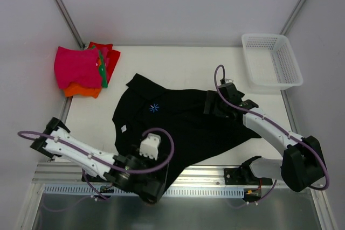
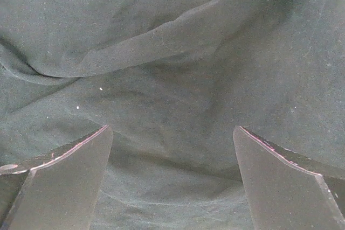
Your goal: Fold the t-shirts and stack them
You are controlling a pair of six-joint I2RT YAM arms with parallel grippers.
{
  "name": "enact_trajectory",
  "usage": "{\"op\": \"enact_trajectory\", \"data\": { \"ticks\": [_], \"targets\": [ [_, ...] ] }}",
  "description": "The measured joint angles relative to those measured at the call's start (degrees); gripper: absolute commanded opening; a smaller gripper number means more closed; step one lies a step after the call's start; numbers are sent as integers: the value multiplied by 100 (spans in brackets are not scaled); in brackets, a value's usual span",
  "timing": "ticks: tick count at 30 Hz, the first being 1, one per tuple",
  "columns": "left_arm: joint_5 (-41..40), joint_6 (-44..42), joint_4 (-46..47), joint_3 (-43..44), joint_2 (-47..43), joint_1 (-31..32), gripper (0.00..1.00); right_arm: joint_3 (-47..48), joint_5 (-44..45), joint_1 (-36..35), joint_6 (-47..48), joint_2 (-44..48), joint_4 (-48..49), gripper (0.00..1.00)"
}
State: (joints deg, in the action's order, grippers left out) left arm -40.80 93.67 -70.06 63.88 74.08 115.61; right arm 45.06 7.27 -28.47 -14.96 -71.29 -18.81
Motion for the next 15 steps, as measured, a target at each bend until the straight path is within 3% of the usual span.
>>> {"op": "enact_trajectory", "data": {
  "ticks": [4, 5, 6, 8, 9, 10, 11, 12, 15],
  "targets": [
    [-527, -356, 136, -839, -1416, -1263, 95, 0, -24, 0, 0, -4, 2, 98],
    [-656, -619, 236, -1036, -1805, -1659, 91, 0, -22, 0, 0, -4, 0, 97],
    [-791, -914, 426, -1222, -2188, -2026, 73, 0, -24, 0, 2, -4, 2, 94],
    [-933, -1661, 890, -1456, -2837, -2634, 45, 0, -39, 4, 35, -4, -4, 70],
    [-920, -1987, 1154, -1526, -3049, -2896, 14, 0, -61, 9, 50, -2, 4, 56],
    [-914, -2391, 1471, -1593, -3239, -3226, 2, 0, -83, 13, 63, -2, 9, 22],
    [-868, -2830, 1766, -1655, -3344, -3595, 0, 0, -109, 13, 52, -2, 9, 5],
    [-726, -3228, 2135, -1735, -3399, -4011, 0, 0, -149, 15, 50, -2, 11, 0],
    [66, -4216, 3150, -1993, -3095, -5254, 0, 0, -221, 15, 17, 0, 17, 0]
  ]
}}
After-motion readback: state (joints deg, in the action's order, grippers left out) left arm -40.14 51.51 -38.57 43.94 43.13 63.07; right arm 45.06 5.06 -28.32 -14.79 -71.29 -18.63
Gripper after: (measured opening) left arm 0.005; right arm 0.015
